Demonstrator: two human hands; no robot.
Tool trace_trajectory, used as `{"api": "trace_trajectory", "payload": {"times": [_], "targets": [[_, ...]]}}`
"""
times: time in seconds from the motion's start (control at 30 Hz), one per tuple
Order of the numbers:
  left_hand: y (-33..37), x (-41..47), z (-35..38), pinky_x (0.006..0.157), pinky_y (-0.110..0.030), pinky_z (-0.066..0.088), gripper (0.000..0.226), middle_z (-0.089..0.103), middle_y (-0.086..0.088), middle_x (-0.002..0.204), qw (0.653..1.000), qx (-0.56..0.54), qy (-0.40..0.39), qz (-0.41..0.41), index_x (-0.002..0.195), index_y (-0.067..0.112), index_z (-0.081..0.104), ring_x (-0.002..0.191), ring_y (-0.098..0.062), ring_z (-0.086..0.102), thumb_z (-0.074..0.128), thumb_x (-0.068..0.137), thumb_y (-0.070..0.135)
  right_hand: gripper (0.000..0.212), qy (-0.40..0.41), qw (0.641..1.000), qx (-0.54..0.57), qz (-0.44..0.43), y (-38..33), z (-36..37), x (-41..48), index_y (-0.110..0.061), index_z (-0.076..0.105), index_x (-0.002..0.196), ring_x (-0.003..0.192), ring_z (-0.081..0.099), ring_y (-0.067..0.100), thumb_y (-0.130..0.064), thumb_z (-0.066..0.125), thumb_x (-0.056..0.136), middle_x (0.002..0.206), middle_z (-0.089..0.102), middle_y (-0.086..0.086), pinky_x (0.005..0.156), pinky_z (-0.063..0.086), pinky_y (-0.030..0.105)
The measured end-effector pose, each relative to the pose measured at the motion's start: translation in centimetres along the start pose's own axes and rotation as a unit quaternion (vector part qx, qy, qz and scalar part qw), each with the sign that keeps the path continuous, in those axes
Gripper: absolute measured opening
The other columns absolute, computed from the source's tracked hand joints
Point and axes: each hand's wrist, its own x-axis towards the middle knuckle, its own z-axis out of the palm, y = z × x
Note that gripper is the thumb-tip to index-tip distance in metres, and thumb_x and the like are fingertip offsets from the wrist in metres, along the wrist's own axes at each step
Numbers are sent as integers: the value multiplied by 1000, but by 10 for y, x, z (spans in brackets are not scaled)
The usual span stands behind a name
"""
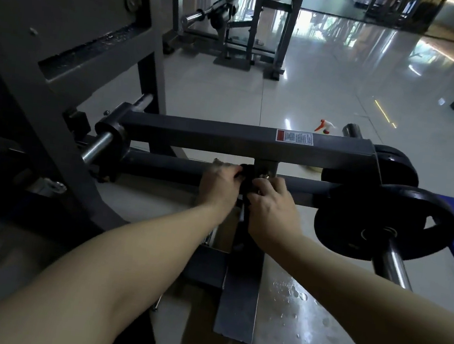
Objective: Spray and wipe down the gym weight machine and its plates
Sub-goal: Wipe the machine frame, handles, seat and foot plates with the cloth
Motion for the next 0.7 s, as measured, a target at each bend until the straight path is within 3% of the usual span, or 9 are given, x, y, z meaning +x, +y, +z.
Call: {"api": "trace_trajectory", "payload": {"times": [0.1, 0.2, 0.3, 0.37, 0.43, 0.57, 0.7], "targets": [[2, -4, 13, 97, -40, 36, 21, 66, -10, 121, 991, 113, -37, 66, 113, 12, 71, 116, -34, 56, 59, 97, 19, 32, 12, 1000, 12, -10, 1, 3, -3, -12, 77, 88, 109, 52, 41, -29, 52, 80, 120, 66, 12, 78, 55, 49], [5, -10, 13, 115, -39, 22, 47, 44, -7, 149, 970, 190, -119, 93, 140, 17, 52, 141, -28, 36, 59, 95, 30, 21, 6, 1000, 15, -10, 3, 4, -3, -12, 77, 90, 111, 51, 41, -21, 67, 74, 122, 65, 12, 80, 55, 50], [3, -11, 5, 119, -41, 16, 65, 30, -7, 156, 945, 256, -163, 119, 156, 19, 29, 146, -28, 24, 35, 96, 43, 20, 3, 1000, 15, -5, 4, 5, -1, -12, 77, 88, 115, 48, 41, -19, 63, 75, 125, 63, 13, 83, 54, 51], [-5, -9, 0, 119, -45, 23, 60, 33, -8, 154, 946, 242, -160, 142, 155, 18, 32, 144, -30, 25, 47, 98, 27, 21, -3, 1000, 8, -1, 2, 4, -1, -11, 78, 89, 118, 45, 40, -21, 63, 78, 126, 63, 13, 85, 54, 52], [-16, -8, -3, 113, -45, 36, 48, 42, -10, 146, 961, 200, -119, 152, 145, 13, 47, 137, -30, 32, 53, 97, 13, 20, -7, 1000, 7, 7, 0, 3, -1, -10, 78, 91, 120, 43, 41, -19, 67, 78, 127, 62, 14, 85, 54, 53], [-36, -6, -13, 112, -42, 38, 37, 45, -12, 146, 988, 132, -69, 49, 135, 10, 58, 138, -31, 34, 55, 98, 11, 20, -14, 1000, 12, 19, -2, 3, -1, -9, 79, 93, 122, 39, 41, -15, 70, 76, 129, 61, 15, 84, 54, 54], [-52, 5, -28, 114, -42, 35, 31, 49, -19, 139, 993, 88, 14, -80, 128, 7, 63, 133, -35, 40, 59, 98, 13, 22, -23, 999, 12, 20, -1, 3, -3, -9, 78, 97, 125, 40, 41, -13, 74, 75, 132, 60, 14, 84, 55, 54]]}}
